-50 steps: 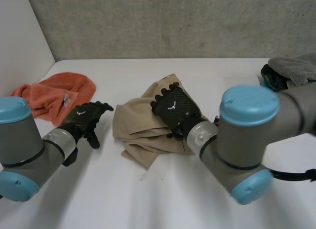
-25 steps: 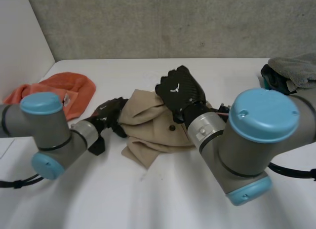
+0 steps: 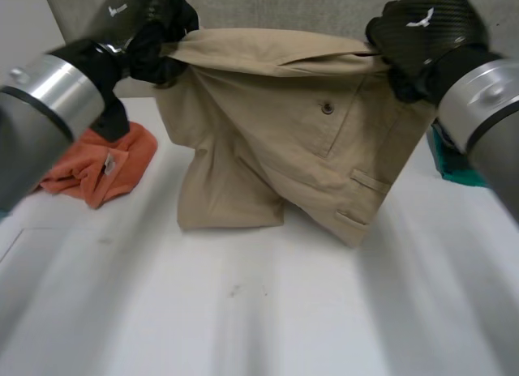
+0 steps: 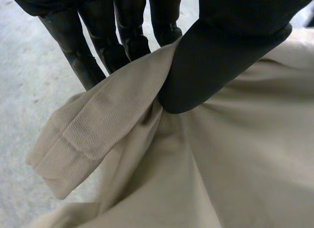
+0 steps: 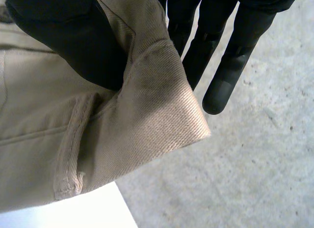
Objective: Fold the laundry.
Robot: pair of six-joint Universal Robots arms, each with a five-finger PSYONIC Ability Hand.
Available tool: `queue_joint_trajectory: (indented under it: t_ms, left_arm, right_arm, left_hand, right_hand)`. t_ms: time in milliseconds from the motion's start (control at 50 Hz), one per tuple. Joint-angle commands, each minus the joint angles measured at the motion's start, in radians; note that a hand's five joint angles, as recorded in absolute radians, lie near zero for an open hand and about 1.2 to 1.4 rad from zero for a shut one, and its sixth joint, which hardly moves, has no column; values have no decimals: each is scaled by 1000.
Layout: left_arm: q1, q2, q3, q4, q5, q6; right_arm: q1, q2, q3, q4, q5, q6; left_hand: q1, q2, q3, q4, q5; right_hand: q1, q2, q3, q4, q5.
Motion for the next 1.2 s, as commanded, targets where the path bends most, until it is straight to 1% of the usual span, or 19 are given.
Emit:
queue_joint_trajectory:
  t_ms: [20,80,180,220,320,400,420,480,500,560,600,700,800,900,1040,1100,1120,1180,1200]
  left_arm:
    - [0,49,19,-247,79,278]
    - [-8,7,34,-310,73,351]
    - [-8,-154,95,-319,24,399]
    - [-17,-255,172,-319,-20,416]
    - [-43,-408,359,-270,-51,477]
    - [-66,-481,535,-68,-63,543]
    - [-68,-484,572,69,-74,554]
    - [-68,-479,570,303,-100,552]
    - [-69,-473,556,443,-117,549]
    - [-71,-453,525,563,-129,548]
    - [-68,-416,482,549,-137,548]
    - [-77,-389,364,482,-146,546]
    - [-111,-321,154,425,-224,554]
    - [-134,-318,-41,355,-299,557]
    - [-197,-361,-181,243,-313,556]
    - [-224,-349,-216,181,-315,555]
    - [-224,-329,-227,154,-315,554]
    - [-221,-275,-240,112,-313,551]
    - [-214,-245,-253,86,-312,548]
  right_arm:
    - [-30,-23,-87,214,-38,62]
    - [-42,-9,-93,258,-79,81]
    - [-77,96,-99,264,-101,111]
    - [-80,161,-128,260,-101,128]
    - [-87,320,-244,176,-87,151]
    - [-77,405,-373,-39,-32,182]
    - [-73,411,-393,-168,-7,205]
    - [-73,406,-389,-394,4,240]
    - [-71,397,-375,-544,5,269]
    - [-71,386,-344,-685,-2,283]
    - [-71,383,-334,-722,-19,292]
    - [-73,396,-331,-675,-67,302]
    - [-74,428,-277,-544,-85,300]
    - [-74,488,-176,-428,-90,286]
    - [-74,541,-50,-313,-87,190]
    - [-85,528,10,-270,-78,144]
    - [-84,514,43,-259,-78,130]
    - [-84,483,96,-248,-78,122]
    - [-85,454,135,-246,-81,124]
  left_hand:
    - [259,203,226,197,233]
    - [259,203,226,197,233]
    - [259,203,226,197,233]
    - [259,203,226,197,233]
    - [259,203,226,197,233]
    - [259,203,226,197,233]
    - [259,203,226,197,233]
    - [259,203,226,197,233]
    - [259,203,226,197,233]
    - [259,203,226,197,233]
    - [259,203,226,197,233]
    - [259,203,226,197,233]
    - [259,203,226,197,233]
    - [259,203,226,197,233]
    - [256,201,224,195,231]
    - [110,54,77,48,84]
    - [-30,-85,-63,-92,-56]
    - [-301,-356,-333,-362,-326]
    - [-473,-528,-506,-535,-499]
  right_hand:
    - [315,222,211,201,225]
    - [315,222,211,201,225]
    - [315,222,211,201,225]
    - [315,222,211,201,225]
    - [315,222,211,201,225]
    - [315,222,211,201,225]
    - [315,222,211,201,225]
    - [315,222,211,201,225]
    - [315,222,211,201,225]
    - [315,222,211,201,225]
    - [315,222,211,201,225]
    - [315,222,211,201,225]
    - [315,222,211,201,225]
    - [315,222,211,201,225]
    - [315,222,211,201,225]
    - [315,222,211,201,225]
    - [315,222,211,201,225]
    - [315,222,211,201,225]
    - [315,222,211,201,225]
